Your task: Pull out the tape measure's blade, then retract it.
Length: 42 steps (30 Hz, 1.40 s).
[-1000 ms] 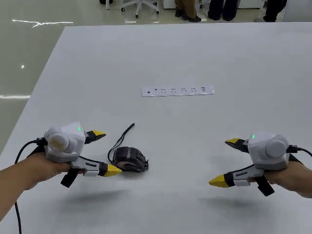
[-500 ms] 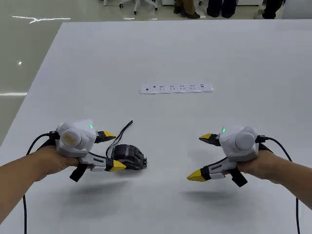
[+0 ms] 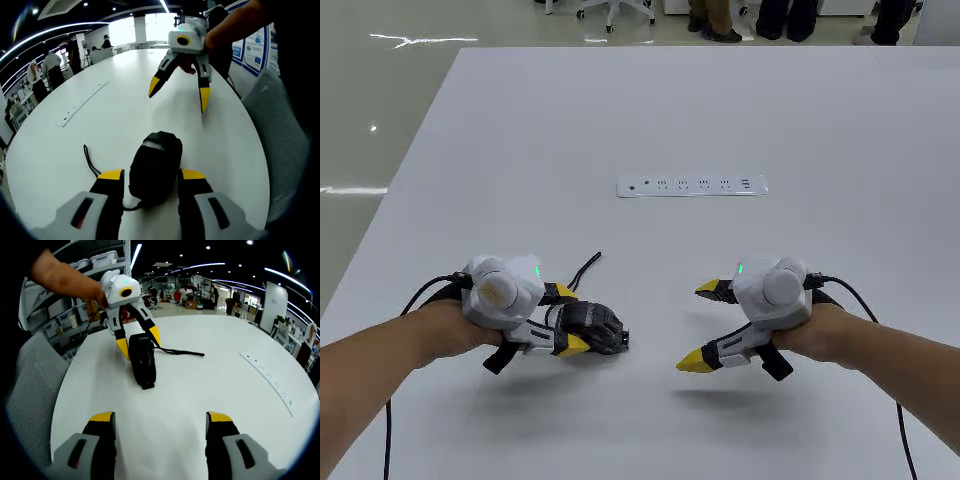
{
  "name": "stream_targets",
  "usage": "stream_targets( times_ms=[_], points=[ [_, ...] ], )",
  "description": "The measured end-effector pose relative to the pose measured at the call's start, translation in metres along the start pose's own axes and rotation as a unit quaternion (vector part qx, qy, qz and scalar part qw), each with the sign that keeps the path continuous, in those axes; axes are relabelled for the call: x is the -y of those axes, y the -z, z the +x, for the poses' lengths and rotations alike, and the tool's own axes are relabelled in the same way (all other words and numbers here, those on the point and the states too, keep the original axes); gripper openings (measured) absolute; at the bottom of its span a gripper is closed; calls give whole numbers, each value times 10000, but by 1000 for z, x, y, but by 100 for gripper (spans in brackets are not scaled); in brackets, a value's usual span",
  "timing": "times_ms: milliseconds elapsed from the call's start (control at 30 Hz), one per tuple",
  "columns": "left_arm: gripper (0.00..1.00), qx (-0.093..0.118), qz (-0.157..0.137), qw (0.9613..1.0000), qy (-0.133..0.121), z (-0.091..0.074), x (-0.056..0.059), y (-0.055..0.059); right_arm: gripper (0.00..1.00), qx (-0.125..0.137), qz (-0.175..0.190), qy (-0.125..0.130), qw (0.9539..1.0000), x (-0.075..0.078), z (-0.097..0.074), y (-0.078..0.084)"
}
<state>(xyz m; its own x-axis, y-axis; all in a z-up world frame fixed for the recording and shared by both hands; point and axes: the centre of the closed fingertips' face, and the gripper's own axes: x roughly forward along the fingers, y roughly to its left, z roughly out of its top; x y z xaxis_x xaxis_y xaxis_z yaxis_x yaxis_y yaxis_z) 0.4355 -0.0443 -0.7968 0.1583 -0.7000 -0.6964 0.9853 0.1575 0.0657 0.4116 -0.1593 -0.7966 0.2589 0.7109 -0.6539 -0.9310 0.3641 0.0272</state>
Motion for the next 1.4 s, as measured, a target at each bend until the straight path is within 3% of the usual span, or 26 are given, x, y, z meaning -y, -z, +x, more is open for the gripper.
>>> stream_targets(
  times_ms=[133,200,233,600,933,1233,1400],
  points=[
    [38,-5,85,9999,53,4,1,-4,73,-67,-110,-115,9999,-5,10,-2],
    [35,-106,292,9993,183,7,5,-2,72,-62,-152,-175,9997,-8,13,-5],
    [34,-163,363,9991,115,8,3,-1,72,-53,-158,-186,9997,-8,14,-7],
    [31,-177,349,9990,229,7,3,-1,66,-35,-244,-269,9993,-9,24,-18],
    [31,-286,517,9979,261,8,4,1,45,-188,-458,-349,9982,-17,49,-26],
    [31,-209,428,9985,261,8,3,1,30,-278,-691,-464,9961,-23,64,-33],
    [31,-184,442,9985,268,8,4,0,27,-358,-745,-494,9954,-20,67,-30]
  ],
)
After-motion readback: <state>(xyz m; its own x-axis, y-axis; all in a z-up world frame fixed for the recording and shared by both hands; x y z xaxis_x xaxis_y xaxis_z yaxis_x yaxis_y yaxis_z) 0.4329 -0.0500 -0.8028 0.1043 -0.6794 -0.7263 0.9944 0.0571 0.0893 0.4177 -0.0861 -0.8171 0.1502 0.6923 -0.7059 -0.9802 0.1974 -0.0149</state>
